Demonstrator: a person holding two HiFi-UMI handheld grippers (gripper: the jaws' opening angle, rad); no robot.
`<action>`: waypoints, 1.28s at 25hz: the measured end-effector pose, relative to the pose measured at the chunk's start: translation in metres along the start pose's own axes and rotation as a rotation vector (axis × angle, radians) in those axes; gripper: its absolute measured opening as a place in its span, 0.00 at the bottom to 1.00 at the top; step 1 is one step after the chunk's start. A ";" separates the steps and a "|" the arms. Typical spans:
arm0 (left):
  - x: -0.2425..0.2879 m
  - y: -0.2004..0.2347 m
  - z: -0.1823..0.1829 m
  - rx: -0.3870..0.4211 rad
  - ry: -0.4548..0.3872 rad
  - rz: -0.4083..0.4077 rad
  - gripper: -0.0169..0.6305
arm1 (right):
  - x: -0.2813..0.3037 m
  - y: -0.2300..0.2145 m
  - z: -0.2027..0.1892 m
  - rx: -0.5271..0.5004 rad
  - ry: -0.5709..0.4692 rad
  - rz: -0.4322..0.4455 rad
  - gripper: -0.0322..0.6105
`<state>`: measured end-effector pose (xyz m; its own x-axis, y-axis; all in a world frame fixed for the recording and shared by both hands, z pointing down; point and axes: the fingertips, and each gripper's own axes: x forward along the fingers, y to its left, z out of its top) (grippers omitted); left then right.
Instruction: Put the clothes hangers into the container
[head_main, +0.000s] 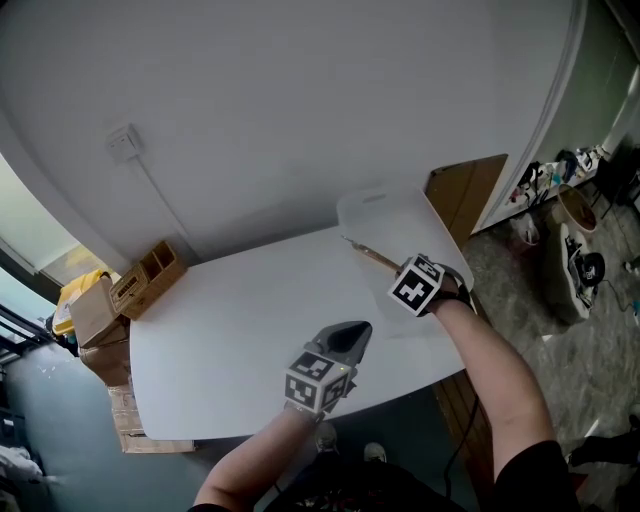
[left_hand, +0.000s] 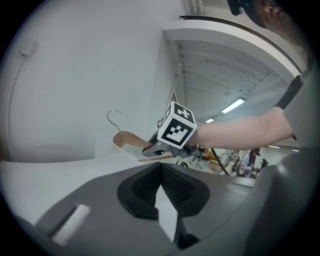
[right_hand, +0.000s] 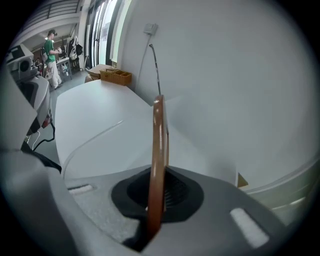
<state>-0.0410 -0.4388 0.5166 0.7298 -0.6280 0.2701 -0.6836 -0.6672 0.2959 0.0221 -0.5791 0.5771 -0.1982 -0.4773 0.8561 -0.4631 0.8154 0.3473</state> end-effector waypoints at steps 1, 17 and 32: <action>0.001 0.004 0.000 -0.002 0.001 0.002 0.03 | 0.004 0.001 0.001 -0.007 0.007 0.005 0.05; 0.006 0.018 -0.009 -0.031 0.013 0.004 0.03 | 0.035 0.001 0.000 -0.045 0.069 0.043 0.06; -0.003 -0.005 -0.001 -0.022 -0.019 0.038 0.03 | 0.000 0.007 -0.005 -0.046 0.011 0.055 0.18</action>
<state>-0.0399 -0.4327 0.5151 0.7033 -0.6599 0.2644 -0.7101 -0.6342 0.3058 0.0231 -0.5720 0.5816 -0.2123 -0.4279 0.8785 -0.4118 0.8545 0.3167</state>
